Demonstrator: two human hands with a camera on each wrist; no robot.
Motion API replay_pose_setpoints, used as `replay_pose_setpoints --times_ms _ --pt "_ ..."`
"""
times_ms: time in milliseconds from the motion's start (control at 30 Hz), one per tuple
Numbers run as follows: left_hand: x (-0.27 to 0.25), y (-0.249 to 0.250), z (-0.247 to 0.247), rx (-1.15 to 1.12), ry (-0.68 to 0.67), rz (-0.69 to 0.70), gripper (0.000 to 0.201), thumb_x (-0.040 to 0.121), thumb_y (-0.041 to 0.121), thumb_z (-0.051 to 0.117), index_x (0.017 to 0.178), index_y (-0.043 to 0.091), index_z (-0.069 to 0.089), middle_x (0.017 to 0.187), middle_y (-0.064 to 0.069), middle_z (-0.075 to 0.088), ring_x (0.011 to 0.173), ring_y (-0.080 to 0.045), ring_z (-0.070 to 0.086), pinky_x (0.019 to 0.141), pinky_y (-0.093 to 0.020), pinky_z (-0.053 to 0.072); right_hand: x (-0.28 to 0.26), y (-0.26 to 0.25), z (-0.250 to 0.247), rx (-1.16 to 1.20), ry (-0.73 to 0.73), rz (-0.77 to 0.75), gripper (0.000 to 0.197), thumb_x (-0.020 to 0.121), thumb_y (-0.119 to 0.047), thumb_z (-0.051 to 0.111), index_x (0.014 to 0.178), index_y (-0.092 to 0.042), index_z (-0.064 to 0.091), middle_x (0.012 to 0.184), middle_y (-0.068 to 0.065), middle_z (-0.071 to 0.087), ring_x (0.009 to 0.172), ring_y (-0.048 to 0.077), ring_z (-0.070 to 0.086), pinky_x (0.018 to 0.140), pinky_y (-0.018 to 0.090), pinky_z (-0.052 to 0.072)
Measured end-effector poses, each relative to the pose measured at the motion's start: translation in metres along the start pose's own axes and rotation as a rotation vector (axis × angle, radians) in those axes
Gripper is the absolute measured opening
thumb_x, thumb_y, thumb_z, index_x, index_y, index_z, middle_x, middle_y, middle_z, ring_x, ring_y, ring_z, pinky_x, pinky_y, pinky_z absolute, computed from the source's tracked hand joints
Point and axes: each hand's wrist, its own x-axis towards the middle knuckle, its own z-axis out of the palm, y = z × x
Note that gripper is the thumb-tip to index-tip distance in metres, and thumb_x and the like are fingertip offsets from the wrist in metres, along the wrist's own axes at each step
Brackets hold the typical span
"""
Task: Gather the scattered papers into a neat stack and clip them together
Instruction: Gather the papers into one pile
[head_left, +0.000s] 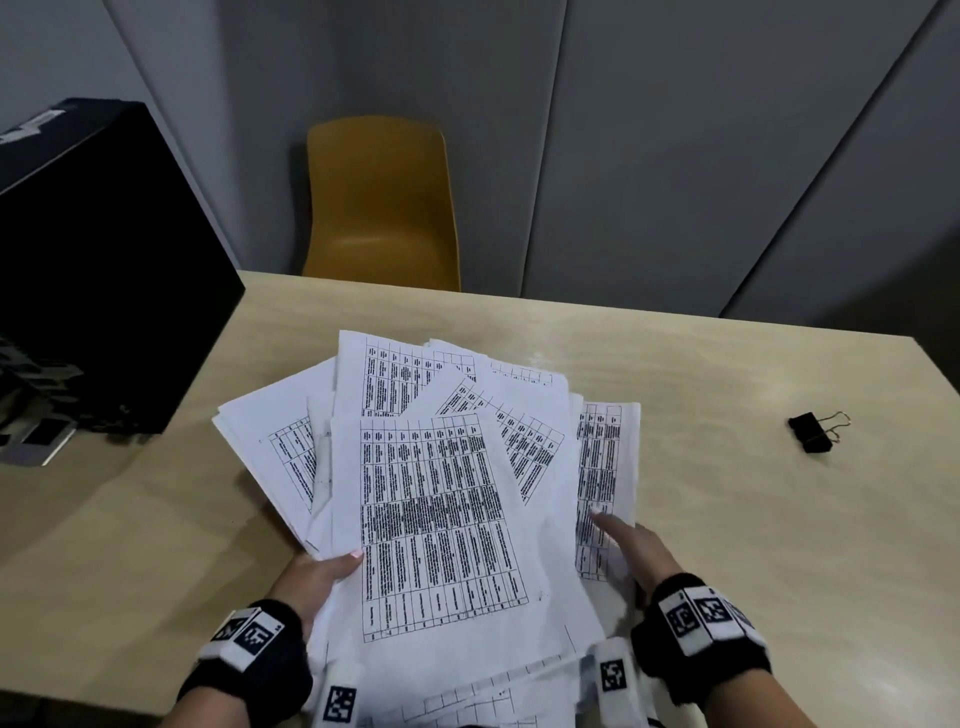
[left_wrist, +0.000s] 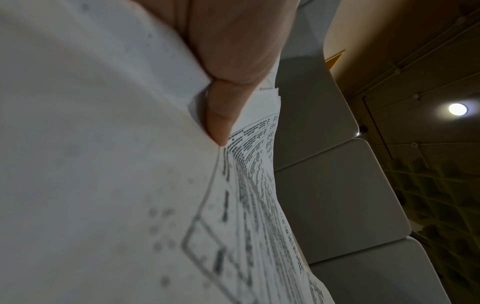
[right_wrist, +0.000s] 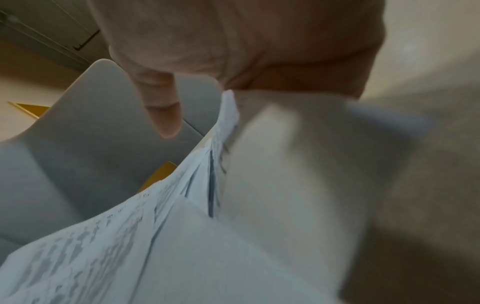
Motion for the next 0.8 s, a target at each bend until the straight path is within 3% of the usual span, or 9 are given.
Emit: replay_pose_setpoints --times_ms 67,133,267,367,500,567,633,700,800 --pt "0.003 -0.002 -0.001 0.008 -0.003 -0.014 0.026 0.085 -0.007 0.055 0.111 -0.004 0.058 0.089 -0.003 0.064 0.094 -0.025 0.059 0.096 -0.034 0.037 0.003 0.000 0.004 -0.054 0.002 0.012 0.053 0.084 -0.031 0.064 0.119 0.007 0.052 0.111 0.014 0.059 0.093 0.025 0.055 0.079 0.028 0.041" --pt "0.006 -0.005 -0.002 0.016 0.005 -0.035 0.025 0.085 -0.005 0.057 0.109 -0.004 0.060 0.092 -0.006 0.065 0.105 -0.029 0.057 0.103 -0.040 0.037 0.002 0.002 0.011 -0.082 -0.037 0.011 0.055 0.081 -0.031 0.067 0.118 0.009 0.056 0.100 0.016 0.066 0.085 0.026 0.061 0.076 0.028 0.045" --pt "0.005 -0.006 0.004 0.053 -0.007 -0.052 0.016 0.083 -0.004 0.059 0.098 0.001 0.064 0.095 -0.010 0.067 0.103 -0.032 0.060 0.105 -0.046 0.038 -0.006 0.010 0.022 -0.040 -0.111 0.046 0.050 0.071 -0.033 0.077 0.105 0.001 0.064 0.089 0.015 0.071 0.085 0.030 0.068 0.074 0.032 0.051" --pt "0.003 -0.006 0.009 0.066 -0.031 -0.025 0.016 0.084 -0.005 0.058 0.098 -0.002 0.064 0.091 -0.003 0.067 0.094 -0.027 0.061 0.097 -0.037 0.040 -0.005 0.022 0.026 -0.127 -0.179 0.037 0.072 0.049 -0.048 0.085 0.104 -0.006 0.065 0.093 0.010 0.074 0.085 0.029 0.070 0.083 0.042 0.055" --pt "0.004 -0.007 0.011 0.077 -0.015 -0.041 0.024 0.082 -0.004 0.061 0.106 -0.004 0.063 0.091 -0.007 0.069 0.105 -0.031 0.060 0.103 -0.044 0.039 -0.014 0.020 0.031 -0.036 -0.119 -0.057 0.045 0.059 -0.024 0.080 0.098 -0.005 0.068 0.090 0.017 0.074 0.081 0.033 0.071 0.078 0.046 0.056" --pt "0.003 -0.006 0.012 0.107 -0.020 -0.040 0.019 0.081 -0.002 0.063 0.099 0.002 0.066 0.097 -0.010 0.069 0.110 -0.033 0.060 0.105 -0.049 0.038 -0.021 0.018 0.032 -0.012 -0.142 -0.084 0.028 0.068 -0.011 0.078 0.094 -0.009 0.067 0.093 0.018 0.073 0.084 0.034 0.069 0.074 0.040 0.055" --pt "0.001 -0.005 0.014 0.114 -0.053 -0.050 0.015 0.082 -0.002 0.062 0.093 0.006 0.068 0.093 -0.011 0.072 0.108 -0.034 0.061 0.104 -0.051 0.039 -0.023 0.020 0.030 -0.021 -0.194 -0.071 0.025 0.072 -0.003 0.074 0.096 -0.007 0.067 0.096 0.018 0.072 0.087 0.032 0.068 0.074 0.036 0.054" --pt "-0.003 -0.002 0.017 0.101 -0.087 -0.045 0.015 0.079 -0.003 0.065 0.092 0.005 0.067 0.079 -0.003 0.075 0.103 -0.032 0.062 0.103 -0.047 0.040 -0.023 0.024 0.027 -0.031 -0.209 -0.073 0.033 0.064 -0.006 0.079 0.095 -0.003 0.068 0.092 0.017 0.073 0.084 0.030 0.069 0.076 0.037 0.055" --pt "-0.008 0.002 0.022 0.142 -0.131 -0.008 0.030 0.061 0.013 0.072 0.090 0.008 0.067 0.072 0.007 0.074 0.100 -0.027 0.063 0.098 -0.037 0.042 -0.018 0.034 0.025 -0.017 -0.213 -0.091 0.044 0.048 -0.014 0.077 0.090 -0.003 0.071 0.087 0.019 0.074 0.084 0.036 0.070 0.084 0.051 0.054"
